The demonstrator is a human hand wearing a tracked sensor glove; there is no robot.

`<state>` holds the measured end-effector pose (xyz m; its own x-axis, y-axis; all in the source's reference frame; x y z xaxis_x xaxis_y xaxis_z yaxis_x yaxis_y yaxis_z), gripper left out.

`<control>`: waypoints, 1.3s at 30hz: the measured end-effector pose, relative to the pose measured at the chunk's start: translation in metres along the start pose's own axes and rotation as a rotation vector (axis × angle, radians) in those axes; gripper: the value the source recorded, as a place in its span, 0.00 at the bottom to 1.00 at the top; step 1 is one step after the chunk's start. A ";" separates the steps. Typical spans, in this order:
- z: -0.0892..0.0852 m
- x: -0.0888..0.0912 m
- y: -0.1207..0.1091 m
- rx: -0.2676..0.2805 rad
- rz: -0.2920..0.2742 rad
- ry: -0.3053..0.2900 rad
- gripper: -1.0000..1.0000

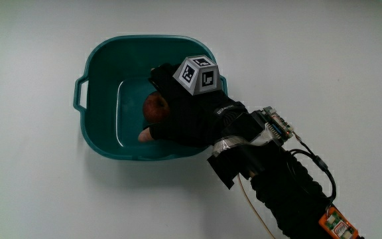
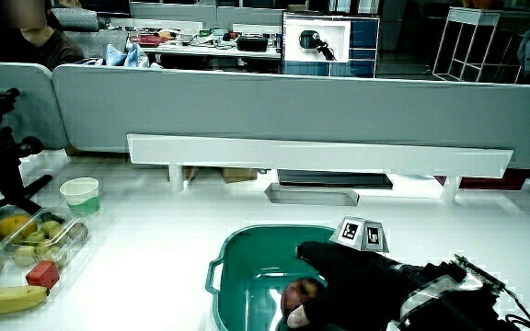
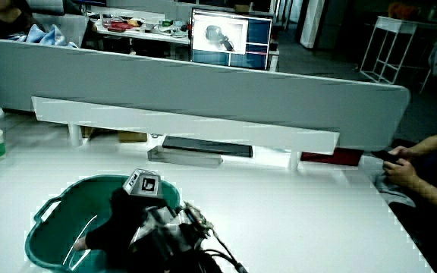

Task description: Pick apple from plate

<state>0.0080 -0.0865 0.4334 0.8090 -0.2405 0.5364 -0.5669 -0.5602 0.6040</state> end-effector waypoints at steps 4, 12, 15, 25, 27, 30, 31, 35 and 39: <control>-0.001 0.006 0.003 -0.001 -0.026 -0.002 0.50; -0.006 0.016 0.010 -0.021 -0.090 -0.028 0.50; -0.008 0.016 0.011 -0.023 -0.102 -0.051 0.50; -0.010 0.020 0.014 -0.034 -0.122 -0.068 0.50; -0.010 0.021 0.015 -0.022 -0.127 -0.065 0.50; -0.010 0.020 0.014 -0.015 -0.103 -0.062 0.52; -0.010 0.021 0.015 -0.010 -0.118 -0.074 0.54; -0.010 0.022 0.016 0.009 -0.115 -0.064 0.61; -0.009 0.025 0.016 0.025 -0.114 -0.058 0.68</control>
<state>0.0175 -0.0939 0.4615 0.8761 -0.2193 0.4294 -0.4672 -0.6063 0.6436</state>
